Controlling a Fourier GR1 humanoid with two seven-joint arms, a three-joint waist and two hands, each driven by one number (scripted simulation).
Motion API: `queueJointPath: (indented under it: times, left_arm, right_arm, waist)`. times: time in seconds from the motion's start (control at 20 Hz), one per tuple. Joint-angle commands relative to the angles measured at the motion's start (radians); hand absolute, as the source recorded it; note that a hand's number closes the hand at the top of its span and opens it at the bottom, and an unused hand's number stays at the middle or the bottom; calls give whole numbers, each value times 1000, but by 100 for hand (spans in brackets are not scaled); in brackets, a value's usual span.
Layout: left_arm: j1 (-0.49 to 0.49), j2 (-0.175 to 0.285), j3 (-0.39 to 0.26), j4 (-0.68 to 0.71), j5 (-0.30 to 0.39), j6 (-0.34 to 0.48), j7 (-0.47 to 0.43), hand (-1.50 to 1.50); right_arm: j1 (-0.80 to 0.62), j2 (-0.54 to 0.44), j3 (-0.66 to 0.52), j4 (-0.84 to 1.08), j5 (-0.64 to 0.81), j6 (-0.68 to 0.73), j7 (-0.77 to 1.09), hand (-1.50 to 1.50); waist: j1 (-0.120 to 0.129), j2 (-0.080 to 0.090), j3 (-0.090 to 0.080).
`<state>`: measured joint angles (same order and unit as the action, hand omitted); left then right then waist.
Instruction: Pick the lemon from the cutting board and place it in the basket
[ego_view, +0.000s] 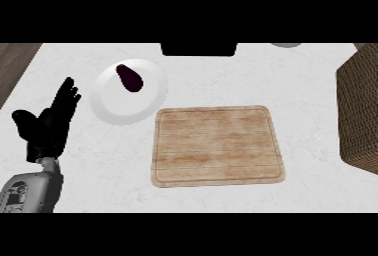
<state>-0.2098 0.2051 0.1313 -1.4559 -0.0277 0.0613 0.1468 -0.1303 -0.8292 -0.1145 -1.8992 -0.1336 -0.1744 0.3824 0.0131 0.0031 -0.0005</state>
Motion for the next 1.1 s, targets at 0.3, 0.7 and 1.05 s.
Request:
queueJointPath:
  times: [0.3,0.7,1.05]
  left_arm:
    - [-6,57,59,0,36,-53,6,0]
    - [13,-22,5,-22,-19,13,11,0]
    - [-2,-22,19,-29,-9,13,19,0]
  right_arm:
    - [-156,90,66,348,175,74,-86,150]
    - [-302,105,-36,685,182,206,-246,150]
    - [-386,56,-141,944,142,320,-432,150]
  waist:
    - [-6,-1,0]
    - [-7,-2,0]
    - [-3,0,1]
